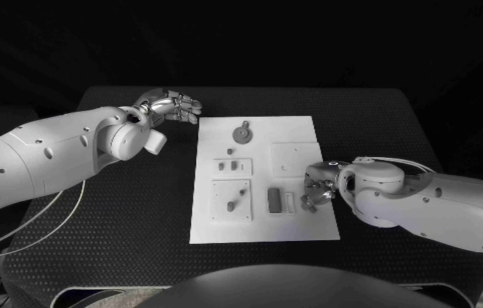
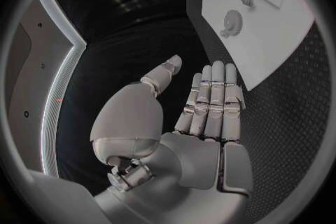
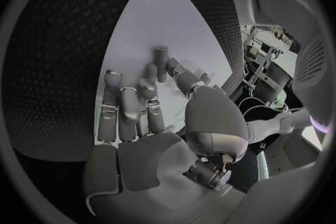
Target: Assemble the parts on the task board
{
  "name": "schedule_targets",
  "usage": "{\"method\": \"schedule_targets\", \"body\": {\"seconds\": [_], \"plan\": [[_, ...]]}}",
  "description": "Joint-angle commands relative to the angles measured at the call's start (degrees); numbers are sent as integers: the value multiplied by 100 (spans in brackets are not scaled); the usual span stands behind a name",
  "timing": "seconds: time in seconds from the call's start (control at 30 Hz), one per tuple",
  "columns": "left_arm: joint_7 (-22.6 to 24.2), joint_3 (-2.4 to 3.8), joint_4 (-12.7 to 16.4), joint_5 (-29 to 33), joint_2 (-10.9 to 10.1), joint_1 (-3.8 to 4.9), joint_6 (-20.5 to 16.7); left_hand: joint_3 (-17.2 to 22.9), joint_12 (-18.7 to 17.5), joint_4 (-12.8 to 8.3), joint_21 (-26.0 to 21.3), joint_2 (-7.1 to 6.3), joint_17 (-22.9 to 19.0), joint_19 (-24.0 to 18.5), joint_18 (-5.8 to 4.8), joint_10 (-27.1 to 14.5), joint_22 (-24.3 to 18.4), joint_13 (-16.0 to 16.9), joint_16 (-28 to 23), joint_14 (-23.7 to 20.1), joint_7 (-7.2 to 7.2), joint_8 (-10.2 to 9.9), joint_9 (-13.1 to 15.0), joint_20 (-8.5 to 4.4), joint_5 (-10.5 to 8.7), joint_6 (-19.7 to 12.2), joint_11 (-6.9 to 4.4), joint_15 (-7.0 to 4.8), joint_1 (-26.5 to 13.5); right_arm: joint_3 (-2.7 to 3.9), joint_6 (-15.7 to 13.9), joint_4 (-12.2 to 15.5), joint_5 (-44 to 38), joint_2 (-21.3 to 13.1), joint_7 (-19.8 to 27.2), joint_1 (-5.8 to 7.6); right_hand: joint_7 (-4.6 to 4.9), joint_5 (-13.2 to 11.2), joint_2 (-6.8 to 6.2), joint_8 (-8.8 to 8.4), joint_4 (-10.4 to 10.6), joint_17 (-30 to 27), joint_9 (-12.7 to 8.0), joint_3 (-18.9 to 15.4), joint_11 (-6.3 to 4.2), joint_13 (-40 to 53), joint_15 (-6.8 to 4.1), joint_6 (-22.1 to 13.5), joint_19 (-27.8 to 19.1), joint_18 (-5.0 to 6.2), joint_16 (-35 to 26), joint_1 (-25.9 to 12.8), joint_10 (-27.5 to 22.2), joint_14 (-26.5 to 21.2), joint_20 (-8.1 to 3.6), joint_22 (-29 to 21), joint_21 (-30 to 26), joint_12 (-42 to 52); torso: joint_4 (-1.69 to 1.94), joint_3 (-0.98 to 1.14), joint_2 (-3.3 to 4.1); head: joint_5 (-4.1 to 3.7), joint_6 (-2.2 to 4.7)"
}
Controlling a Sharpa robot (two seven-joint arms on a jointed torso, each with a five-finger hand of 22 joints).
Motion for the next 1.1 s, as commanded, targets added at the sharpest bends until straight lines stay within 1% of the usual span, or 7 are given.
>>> {"method": "schedule_targets", "body": {"seconds": [0.03,0.17,0.3,0.53,0.73,0.93,1.1], "plan": [[33,3,8,14,13,4,67,-11,34,38,30,12,8,-36,33,-42,-8,-7,-40,3,9,22,-6,-5,-21,-28,-2,34,-57,-34,-614,-38,1343,5,-107,34,73,40,355,25,6,19,-1037,-39,-18,9,-18,-37,32,84,40,390,48,58,-6,116,25,38,0,-2,-1,0,5],[24,2,4,14,16,4,70,-11,35,39,31,11,11,-36,34,-41,-8,-6,-42,3,8,23,-6,-5,-21,-27,-3,34,-58,-23,-900,53,1895,-61,-79,141,68,40,352,31,5,37,-1042,-54,-24,10,-26,-26,45,84,48,385,59,81,-12,113,32,43,-3,-2,1,0,3],[19,2,6,14,19,5,74,-12,36,40,31,9,13,-36,34,-41,-8,-6,-44,3,8,24,-6,-5,-21,-26,-3,34,-59,-17,-1015,150,2324,-119,-86,234,63,40,353,35,6,51,-1046,-64,-29,11,-33,-16,56,84,53,380,68,99,-17,111,36,47,-8,-3,2,-5,3],[12,2,10,13,17,5,79,-12,37,41,32,7,18,-37,34,-40,-8,-6,-48,3,8,25,-6,-5,-22,-26,-4,34,-59,-17,-1127,278,2753,-141,-107,246,60,40,354,37,7,41,-1051,-72,-32,11,-39,-11,64,84,53,371,74,102,-22,109,39,48,-6,-2,2,-7,-7],[6,1,10,13,14,5,81,-13,38,41,32,4,21,-38,35,-40,-9,-6,-51,3,7,25,-7,-5,-22,-26,-4,35,-60,-20,-1017,310,3048,-128,-146,246,60,41,359,37,9,42,-1056,-81,-33,11,-43,-9,67,84,53,357,77,107,-23,106,38,49,-2,1,1,-12,-16],[4,1,17,13,25,6,87,-14,39,41,32,2,24,-39,35,-40,-9,-7,-53,3,7,26,-7,-4,-22,-26,-4,35,-60,-30,-911,180,2972,-71,-183,244,61,40,369,33,10,19,-1066,-94,-31,11,-49,-14,63,84,47,328,75,98,-23,103,34,46,-16,-9,3,-20,-16],[0,1,22,13,26,6,84,-14,40,43,33,1,27,-40,35,-40,-9,-7,-55,3,7,26,-7,-4,-22,-26,-4,35,-61,-49,-825,93,2858,-26,-196,232,61,40,379,36,16,30,-1082,-122,-31,14,-56,-2,64,84,49,255,74,110,-20,100,31,46,-2,1,2,-24,-16]]}}
